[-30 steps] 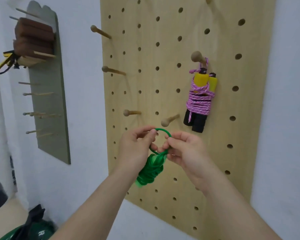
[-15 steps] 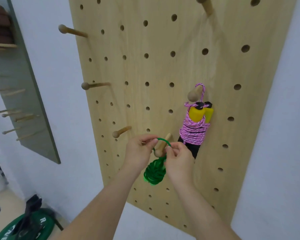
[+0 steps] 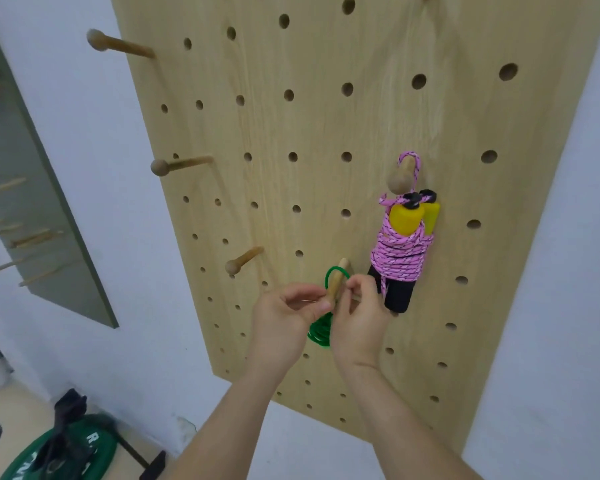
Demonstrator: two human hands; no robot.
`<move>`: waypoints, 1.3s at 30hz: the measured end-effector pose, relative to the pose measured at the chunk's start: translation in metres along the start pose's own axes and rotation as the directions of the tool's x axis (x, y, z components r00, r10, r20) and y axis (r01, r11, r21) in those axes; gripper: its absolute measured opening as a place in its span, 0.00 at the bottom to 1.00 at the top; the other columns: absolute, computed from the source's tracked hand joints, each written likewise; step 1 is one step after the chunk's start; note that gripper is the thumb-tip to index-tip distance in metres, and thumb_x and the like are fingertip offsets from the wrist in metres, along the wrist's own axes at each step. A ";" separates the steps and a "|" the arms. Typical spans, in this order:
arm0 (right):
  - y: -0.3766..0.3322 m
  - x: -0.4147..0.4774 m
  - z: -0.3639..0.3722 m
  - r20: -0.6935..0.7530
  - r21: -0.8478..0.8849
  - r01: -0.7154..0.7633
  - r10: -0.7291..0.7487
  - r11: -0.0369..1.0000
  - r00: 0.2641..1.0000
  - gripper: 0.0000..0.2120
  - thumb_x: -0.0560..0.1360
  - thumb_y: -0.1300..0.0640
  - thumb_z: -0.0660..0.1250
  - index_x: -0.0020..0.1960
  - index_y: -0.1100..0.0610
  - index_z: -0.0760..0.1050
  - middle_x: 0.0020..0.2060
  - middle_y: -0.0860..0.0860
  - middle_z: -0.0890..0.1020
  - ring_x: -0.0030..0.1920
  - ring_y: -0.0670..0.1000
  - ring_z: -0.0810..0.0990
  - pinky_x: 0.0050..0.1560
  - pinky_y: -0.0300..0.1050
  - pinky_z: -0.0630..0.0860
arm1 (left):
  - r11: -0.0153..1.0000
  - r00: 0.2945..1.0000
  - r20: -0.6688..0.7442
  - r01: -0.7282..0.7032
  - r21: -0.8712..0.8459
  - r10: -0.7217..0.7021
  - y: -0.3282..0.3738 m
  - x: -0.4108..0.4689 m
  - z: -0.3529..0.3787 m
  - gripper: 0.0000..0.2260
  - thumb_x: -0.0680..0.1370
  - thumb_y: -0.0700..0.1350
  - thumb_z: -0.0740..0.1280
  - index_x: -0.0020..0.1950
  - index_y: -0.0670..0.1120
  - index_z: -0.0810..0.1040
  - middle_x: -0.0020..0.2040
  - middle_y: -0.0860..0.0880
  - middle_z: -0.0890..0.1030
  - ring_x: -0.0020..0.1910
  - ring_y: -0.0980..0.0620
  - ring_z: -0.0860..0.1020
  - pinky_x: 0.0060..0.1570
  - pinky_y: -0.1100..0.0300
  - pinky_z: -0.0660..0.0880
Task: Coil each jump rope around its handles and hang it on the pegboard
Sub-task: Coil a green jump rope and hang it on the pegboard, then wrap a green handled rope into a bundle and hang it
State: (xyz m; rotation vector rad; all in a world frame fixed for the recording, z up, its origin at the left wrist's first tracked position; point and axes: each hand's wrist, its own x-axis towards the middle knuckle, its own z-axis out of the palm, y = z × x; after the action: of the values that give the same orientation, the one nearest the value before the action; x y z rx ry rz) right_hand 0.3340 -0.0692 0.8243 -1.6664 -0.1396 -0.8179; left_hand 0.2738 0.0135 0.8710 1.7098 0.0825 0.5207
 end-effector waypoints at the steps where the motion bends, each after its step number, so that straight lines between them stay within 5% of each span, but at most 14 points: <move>1: 0.001 0.001 0.002 -0.014 0.013 0.004 -0.004 1.000 1.000 0.07 0.77 0.68 0.64 0.45 0.58 0.73 0.35 0.38 0.74 0.38 0.35 0.75 0.37 0.30 0.68 | 1.000 1.000 -0.010 -0.004 -0.022 0.004 -0.002 0.000 0.001 0.07 0.70 0.37 0.75 0.42 0.48 0.84 0.37 0.56 0.85 0.38 0.61 0.82 0.38 0.72 0.74; 6: 0.008 0.004 0.013 0.028 0.059 -0.036 0.034 0.998 0.999 0.09 0.79 0.68 0.60 0.55 0.60 0.76 0.42 0.42 0.77 0.45 0.29 0.73 0.42 0.31 0.69 | 0.998 0.998 -0.048 -0.037 -0.044 0.035 -0.006 -0.001 0.002 0.08 0.71 0.35 0.74 0.42 0.49 0.85 0.37 0.55 0.85 0.39 0.60 0.82 0.39 0.70 0.74; 8: 0.010 0.003 0.009 0.124 0.056 -0.056 0.049 0.997 0.991 0.14 0.78 0.68 0.60 0.61 0.57 0.73 0.48 0.46 0.78 0.48 0.34 0.75 0.47 0.30 0.70 | 0.998 0.998 -0.045 -0.040 -0.054 0.038 -0.008 0.000 0.002 0.08 0.71 0.36 0.74 0.43 0.48 0.85 0.38 0.55 0.85 0.40 0.59 0.82 0.40 0.69 0.75; 11: 0.013 0.001 -0.001 0.278 0.050 -0.040 0.025 0.998 0.960 0.23 0.76 0.69 0.61 0.68 0.54 0.68 0.53 0.47 0.77 0.53 0.46 0.78 0.52 0.43 0.76 | 0.998 0.999 -0.037 -0.015 -0.060 0.013 -0.010 0.003 0.001 0.06 0.70 0.37 0.75 0.44 0.47 0.85 0.39 0.53 0.85 0.41 0.56 0.83 0.42 0.64 0.78; 16: 0.005 0.002 -0.023 0.398 -0.133 0.059 -0.002 0.989 0.917 0.27 0.74 0.69 0.61 0.71 0.55 0.66 0.51 0.50 0.77 0.52 0.53 0.78 0.45 0.48 0.75 | 0.996 0.999 0.009 0.031 -0.088 -0.030 -0.012 0.005 -0.001 0.07 0.71 0.37 0.74 0.44 0.48 0.85 0.40 0.50 0.85 0.42 0.52 0.83 0.45 0.54 0.81; 19: 0.004 -0.002 -0.035 0.422 -0.296 0.121 0.016 0.947 0.907 0.23 0.74 0.68 0.63 0.69 0.58 0.69 0.56 0.52 0.78 0.55 0.54 0.77 0.45 0.43 0.70 | 0.993 0.997 0.026 0.080 -0.084 -0.078 -0.013 0.005 -0.003 0.05 0.71 0.42 0.75 0.46 0.48 0.84 0.42 0.52 0.85 0.44 0.56 0.83 0.43 0.59 0.80; 24: 0.011 -0.010 -0.050 0.410 -0.370 0.094 0.072 0.924 0.909 0.16 0.75 0.65 0.63 0.62 0.56 0.72 0.51 0.51 0.79 0.47 0.53 0.78 0.43 0.51 0.74 | 0.996 0.993 0.072 0.091 0.002 -0.091 -0.018 -0.002 -0.007 0.09 0.73 0.51 0.71 0.49 0.49 0.84 0.43 0.57 0.85 0.42 0.63 0.79 0.38 0.67 0.75; 29: 0.023 -0.010 -0.069 0.456 -0.342 0.052 0.117 0.938 0.882 0.06 0.76 0.63 0.63 0.46 0.53 0.71 0.41 0.48 0.78 0.38 0.47 0.74 0.33 0.41 0.66 | 0.986 0.987 -0.017 0.162 -0.044 -0.163 -0.034 -0.016 -0.013 0.16 0.78 0.52 0.65 0.43 0.42 0.84 0.35 0.48 0.81 0.33 0.57 0.76 0.35 0.66 0.74; 34: 0.033 -0.017 -0.074 0.695 -0.286 -0.100 0.278 0.953 0.663 0.10 0.74 0.63 0.61 0.40 0.50 0.75 0.31 0.49 0.80 0.35 0.53 0.79 0.36 0.46 0.76 | 0.965 0.981 -0.002 0.192 0.179 -0.195 -0.066 -0.046 -0.019 0.15 0.80 0.47 0.64 0.36 0.44 0.80 0.27 0.52 0.73 0.27 0.57 0.69 0.31 0.67 0.67; 36: 0.042 -0.028 -0.070 0.760 -0.300 -0.115 0.310 0.947 0.571 0.10 0.74 0.63 0.61 0.42 0.49 0.77 0.34 0.50 0.82 0.37 0.54 0.82 0.39 0.51 0.79 | 0.931 0.984 -0.021 0.175 0.321 -0.178 -0.085 -0.064 -0.019 0.12 0.80 0.40 0.63 0.38 0.47 0.80 0.30 0.53 0.74 0.29 0.59 0.70 0.31 0.69 0.67; 39: 0.058 -0.048 -0.060 0.868 -0.340 -0.034 0.327 0.940 0.374 0.10 0.77 0.60 0.60 0.51 0.50 0.78 0.42 0.47 0.82 0.39 0.49 0.80 0.36 0.45 0.77 | 0.829 0.980 -0.046 0.188 0.526 -0.193 -0.112 -0.097 -0.019 0.21 0.72 0.28 0.55 0.38 0.53 0.77 0.42 0.56 0.76 0.42 0.60 0.74 0.37 0.70 0.68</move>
State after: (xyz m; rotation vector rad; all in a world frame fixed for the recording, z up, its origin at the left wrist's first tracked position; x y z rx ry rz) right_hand 0.3018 -0.1235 0.7518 -2.1951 -0.6340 0.4134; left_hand 0.2054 0.0221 0.7381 2.2142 0.4222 0.3553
